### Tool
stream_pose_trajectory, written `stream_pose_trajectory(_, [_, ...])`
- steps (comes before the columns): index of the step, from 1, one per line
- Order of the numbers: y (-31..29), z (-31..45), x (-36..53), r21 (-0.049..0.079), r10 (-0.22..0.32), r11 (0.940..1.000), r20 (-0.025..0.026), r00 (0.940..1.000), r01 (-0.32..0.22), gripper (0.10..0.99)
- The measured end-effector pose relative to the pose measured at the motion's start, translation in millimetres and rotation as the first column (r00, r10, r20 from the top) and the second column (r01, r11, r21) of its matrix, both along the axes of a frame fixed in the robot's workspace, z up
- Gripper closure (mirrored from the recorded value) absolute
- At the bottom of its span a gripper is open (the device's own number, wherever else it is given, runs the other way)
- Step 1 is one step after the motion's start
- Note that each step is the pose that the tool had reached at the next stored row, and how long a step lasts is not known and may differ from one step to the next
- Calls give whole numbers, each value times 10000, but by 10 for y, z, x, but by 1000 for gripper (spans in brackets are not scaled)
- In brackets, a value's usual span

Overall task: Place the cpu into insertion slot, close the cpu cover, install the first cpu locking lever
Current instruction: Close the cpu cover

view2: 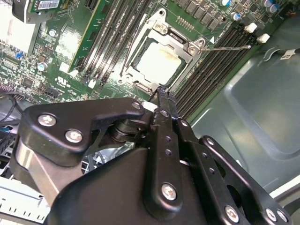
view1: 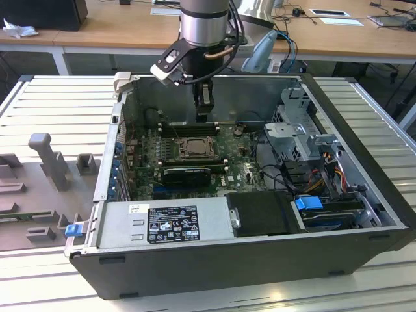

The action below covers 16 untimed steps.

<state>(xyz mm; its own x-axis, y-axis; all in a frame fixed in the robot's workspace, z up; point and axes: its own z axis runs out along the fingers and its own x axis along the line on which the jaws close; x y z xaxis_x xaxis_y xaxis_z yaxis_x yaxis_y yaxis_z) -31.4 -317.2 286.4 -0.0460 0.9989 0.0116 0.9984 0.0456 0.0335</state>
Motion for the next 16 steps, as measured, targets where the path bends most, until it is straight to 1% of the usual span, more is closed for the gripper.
stream_pose_trajectory(11, [0,24,0,-2,0,10000,-1,10000,0,980])
stream_pose_trajectory(12, [0,39,0,-1,0,10000,0,10000,0,980])
stream_pose_trajectory(16, [0,140,0,0,0,10000,0,10000,0,980])
